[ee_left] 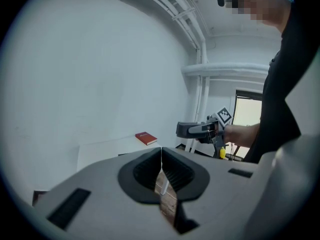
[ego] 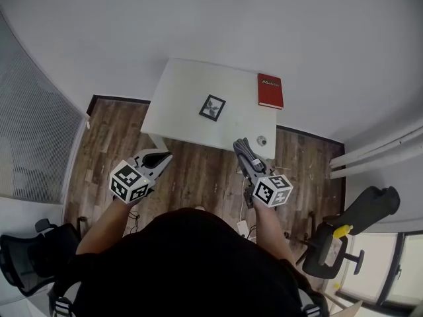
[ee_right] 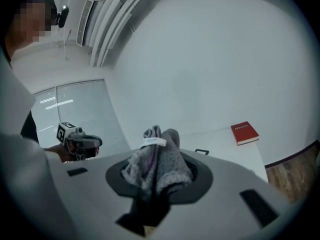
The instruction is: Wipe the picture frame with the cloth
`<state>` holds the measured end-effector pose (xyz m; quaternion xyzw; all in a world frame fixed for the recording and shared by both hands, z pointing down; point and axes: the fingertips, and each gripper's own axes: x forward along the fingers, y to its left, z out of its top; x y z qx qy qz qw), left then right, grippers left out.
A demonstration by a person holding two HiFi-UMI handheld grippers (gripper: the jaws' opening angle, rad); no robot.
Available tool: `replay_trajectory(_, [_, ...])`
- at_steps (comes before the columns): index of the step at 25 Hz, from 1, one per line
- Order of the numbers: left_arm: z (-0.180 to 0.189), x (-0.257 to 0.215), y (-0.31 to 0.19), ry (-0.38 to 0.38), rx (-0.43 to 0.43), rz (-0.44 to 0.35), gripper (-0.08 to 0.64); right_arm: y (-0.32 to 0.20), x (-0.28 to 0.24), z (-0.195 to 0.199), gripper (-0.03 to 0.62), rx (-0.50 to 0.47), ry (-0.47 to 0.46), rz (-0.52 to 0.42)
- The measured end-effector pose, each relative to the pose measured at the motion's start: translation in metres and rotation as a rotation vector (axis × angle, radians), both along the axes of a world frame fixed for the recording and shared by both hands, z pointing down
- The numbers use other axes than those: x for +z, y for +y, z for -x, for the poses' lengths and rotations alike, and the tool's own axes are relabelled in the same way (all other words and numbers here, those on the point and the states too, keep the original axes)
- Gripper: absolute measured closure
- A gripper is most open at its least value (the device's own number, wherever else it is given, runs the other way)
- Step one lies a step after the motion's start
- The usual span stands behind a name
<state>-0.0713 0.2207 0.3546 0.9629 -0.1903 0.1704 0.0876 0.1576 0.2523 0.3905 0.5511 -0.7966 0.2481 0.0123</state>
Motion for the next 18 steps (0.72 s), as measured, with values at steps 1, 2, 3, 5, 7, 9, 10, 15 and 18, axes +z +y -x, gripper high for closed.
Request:
replay_trajectory(1, [-0.004,0.0,-0.003,0.0,-0.005,0.001,0.549,-0.003,0.001,-0.004,0.489,-0.004,-0.002,0.002])
replay_trajectory(2, [-0.009,-0.001,-0.005,0.001,-0.01,0.001,0.549,-0.006,0.002,-0.008,0.489,-0.008,-0.003,0.004])
replay_trajectory(3, [-0.014,-0.001,-0.006,0.001,-0.014,0.0,0.549,-0.008,0.004,-0.012,0.489,-0.013,-0.003,0.007])
replay_trajectory(5, [-0.022,-0.002,-0.008,0.0,-0.021,-0.003,0.549,-0.01,0.007,-0.017,0.489,-0.026,0.0,0.012])
replay_trajectory(7, [-0.029,-0.003,-0.01,-0.003,-0.026,-0.004,0.549,-0.012,0.008,-0.021,0.489,-0.037,0.001,0.016])
replay_trajectory(9, [-0.034,-0.002,-0.012,-0.008,-0.029,0.0,0.549,-0.014,0.009,-0.025,0.489,-0.041,-0.001,0.017])
replay_trajectory(10, [-0.036,-0.002,-0.012,-0.012,-0.029,0.001,0.549,-0.014,0.01,-0.028,0.489,-0.04,-0.002,0.016])
replay_trajectory(15, [-0.04,-0.001,-0.014,-0.027,-0.032,0.002,0.549,-0.014,0.017,-0.039,0.489,-0.021,-0.015,0.024])
replay_trajectory(18, [-0.039,0.002,-0.019,-0.034,-0.03,0.008,0.549,-0.014,0.023,-0.043,0.489,-0.002,-0.026,0.032])
